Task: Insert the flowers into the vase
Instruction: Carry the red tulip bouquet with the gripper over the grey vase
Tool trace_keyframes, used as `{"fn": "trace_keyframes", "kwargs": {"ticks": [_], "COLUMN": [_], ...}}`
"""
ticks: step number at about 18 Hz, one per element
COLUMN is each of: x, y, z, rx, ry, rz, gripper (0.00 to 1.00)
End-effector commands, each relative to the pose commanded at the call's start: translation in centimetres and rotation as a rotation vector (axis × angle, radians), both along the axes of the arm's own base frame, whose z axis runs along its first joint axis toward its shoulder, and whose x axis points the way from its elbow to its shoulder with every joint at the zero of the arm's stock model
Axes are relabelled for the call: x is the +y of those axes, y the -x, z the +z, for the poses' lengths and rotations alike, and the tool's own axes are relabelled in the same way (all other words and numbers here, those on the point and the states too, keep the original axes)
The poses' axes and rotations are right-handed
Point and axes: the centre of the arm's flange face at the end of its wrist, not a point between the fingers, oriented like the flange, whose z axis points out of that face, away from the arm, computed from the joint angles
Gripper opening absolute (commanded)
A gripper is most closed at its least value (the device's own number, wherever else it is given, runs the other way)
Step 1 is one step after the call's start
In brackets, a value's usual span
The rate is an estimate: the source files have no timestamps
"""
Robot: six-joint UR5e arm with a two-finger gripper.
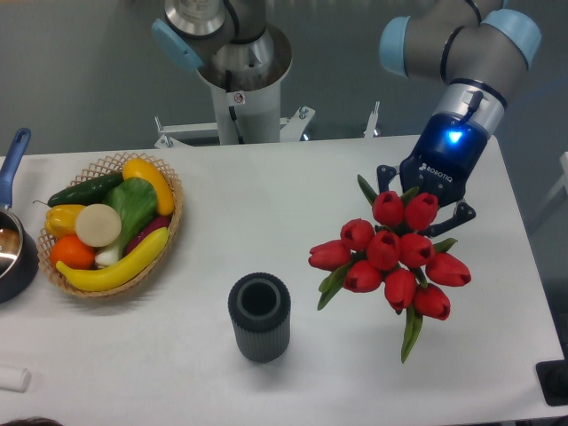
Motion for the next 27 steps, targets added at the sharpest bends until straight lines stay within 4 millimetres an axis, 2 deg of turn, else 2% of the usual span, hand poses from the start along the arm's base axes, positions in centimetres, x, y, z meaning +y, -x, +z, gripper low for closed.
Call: {"fn": "trace_keyframes", "kwargs": {"ticks": [11,14,18,25,27], "x": [0.6,2.4,3.7,4.2,4.6], "y": [-0.4,-1.5,-1.8,-3.3,-4.4], "z": [-0.2,-0.7,-0.7,-0.9,-1.5], "rx": [-0.003,-0.009,0.028,0.001,-0.003], "ry": [0.001,0.003,-0.012,-0.202,-0.248], "rz": [-0.012,-0.046,-0.070,-0.177,-0.212], "gripper": [0.14,0.14,0.14,0.14,0.14]}}
